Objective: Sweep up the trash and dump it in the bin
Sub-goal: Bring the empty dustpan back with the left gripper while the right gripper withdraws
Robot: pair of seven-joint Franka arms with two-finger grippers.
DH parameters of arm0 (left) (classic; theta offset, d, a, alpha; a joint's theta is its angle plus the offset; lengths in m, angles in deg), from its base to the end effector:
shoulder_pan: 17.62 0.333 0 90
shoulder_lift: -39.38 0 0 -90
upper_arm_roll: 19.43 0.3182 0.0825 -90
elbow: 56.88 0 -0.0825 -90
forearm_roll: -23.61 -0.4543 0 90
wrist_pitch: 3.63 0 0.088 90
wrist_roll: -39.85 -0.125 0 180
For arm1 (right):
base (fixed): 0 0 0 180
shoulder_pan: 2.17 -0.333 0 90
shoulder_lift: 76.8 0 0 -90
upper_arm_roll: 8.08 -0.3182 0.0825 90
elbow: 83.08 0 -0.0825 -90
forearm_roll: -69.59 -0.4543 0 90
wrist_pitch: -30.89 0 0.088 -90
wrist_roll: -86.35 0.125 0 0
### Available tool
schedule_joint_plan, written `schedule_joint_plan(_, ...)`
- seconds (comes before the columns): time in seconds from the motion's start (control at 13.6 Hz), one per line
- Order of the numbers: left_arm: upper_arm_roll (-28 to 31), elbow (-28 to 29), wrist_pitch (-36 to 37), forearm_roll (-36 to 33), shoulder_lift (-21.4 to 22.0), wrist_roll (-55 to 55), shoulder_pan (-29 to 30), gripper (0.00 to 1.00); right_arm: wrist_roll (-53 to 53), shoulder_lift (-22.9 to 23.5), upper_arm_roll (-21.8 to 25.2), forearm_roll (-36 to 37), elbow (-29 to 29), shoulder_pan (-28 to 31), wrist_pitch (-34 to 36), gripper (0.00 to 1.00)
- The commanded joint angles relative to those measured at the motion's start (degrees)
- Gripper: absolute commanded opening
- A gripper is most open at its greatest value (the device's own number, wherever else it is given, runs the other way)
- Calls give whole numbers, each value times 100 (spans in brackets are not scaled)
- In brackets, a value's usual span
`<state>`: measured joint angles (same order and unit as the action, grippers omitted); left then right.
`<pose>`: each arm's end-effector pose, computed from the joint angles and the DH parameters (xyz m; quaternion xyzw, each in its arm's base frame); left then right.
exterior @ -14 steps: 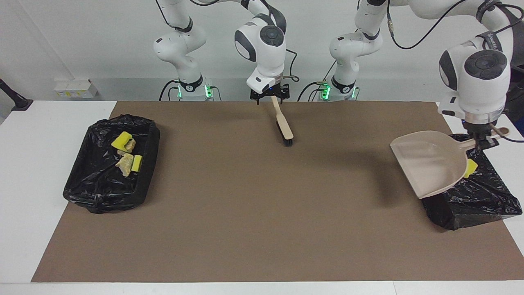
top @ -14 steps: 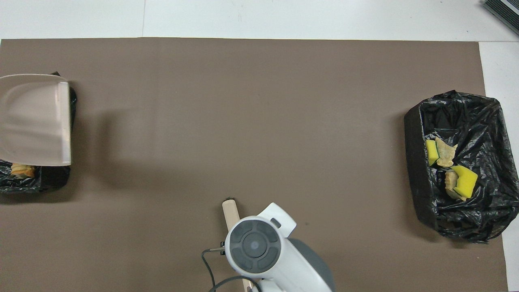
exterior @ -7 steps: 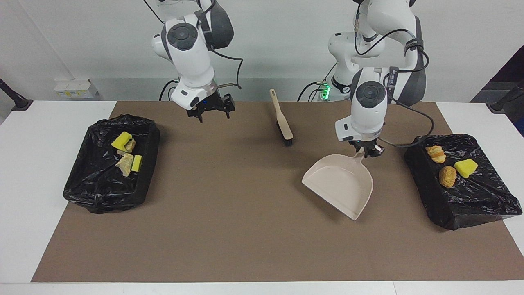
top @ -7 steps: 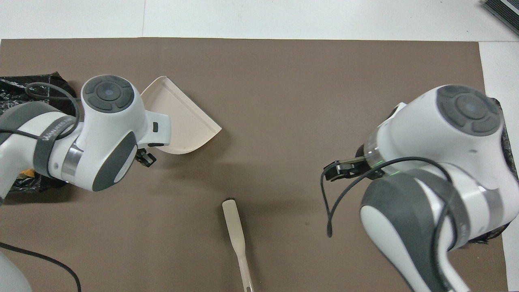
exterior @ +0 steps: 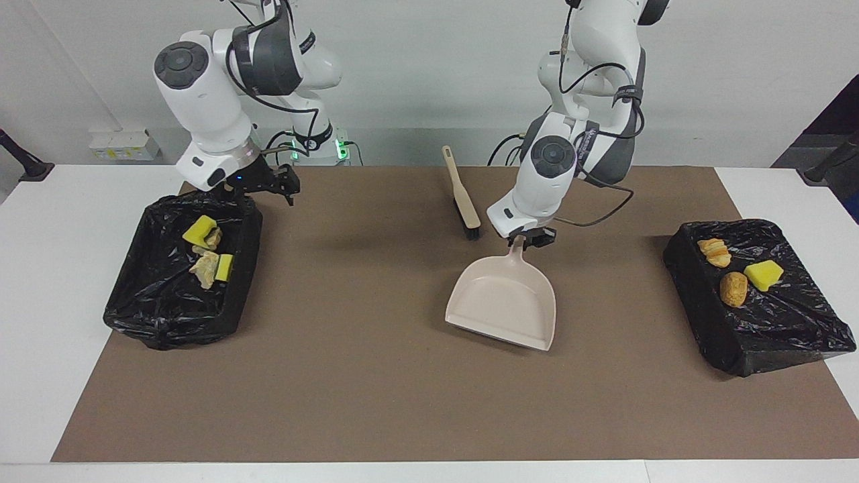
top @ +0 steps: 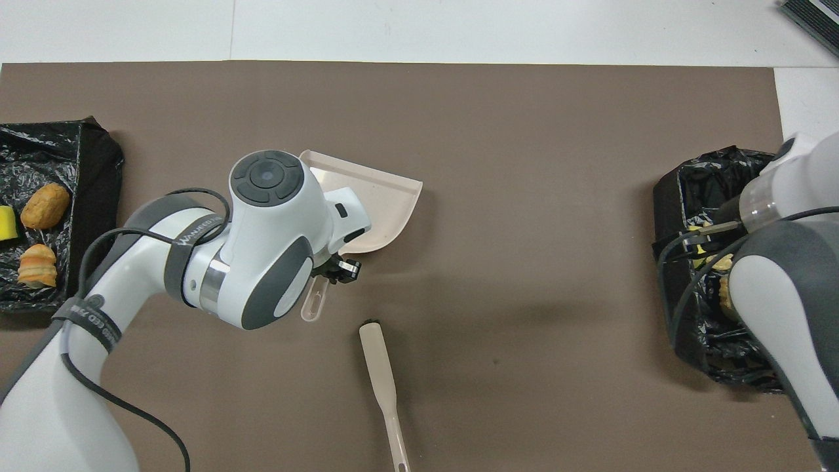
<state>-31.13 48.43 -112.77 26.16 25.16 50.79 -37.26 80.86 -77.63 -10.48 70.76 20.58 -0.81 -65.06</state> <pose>0.5622 -0.3423 0.3338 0.9811 -0.1664 -0.0986 0.0105 0.6115 0.0088 0.4973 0.9964 0.0585 -0.0604 0.0080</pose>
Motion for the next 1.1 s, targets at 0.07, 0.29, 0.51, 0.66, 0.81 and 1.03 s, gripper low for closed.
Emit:
schedule_joint_plan(0.07,125,-115,-423,264,-168,1163,-373,0,-119,65,-85,243,-643,662,50,100)
schedule_joint_plan(0.29,125,-510,-319,273,-519,1243,-514,0,-110,21,229,85,-933,603,269,100)
schedule_joint_plan(0.51,125,-607,-327,246,-731,1691,-699,0,222,-14,538,-169,-1443,304,954,100)
schedule_joint_plan(0.66,125,-634,-310,220,-740,1675,-664,6,671,-67,513,-214,-1480,294,1035,100)
schedule_joint_plan(0.81,133,-634,-292,202,-670,1657,-655,80,681,-129,469,-197,-1401,277,895,100)
schedule_joint_plan(1.03,186,-521,-275,0,-346,1543,-507,100,681,-208,442,-179,-1243,277,737,100)
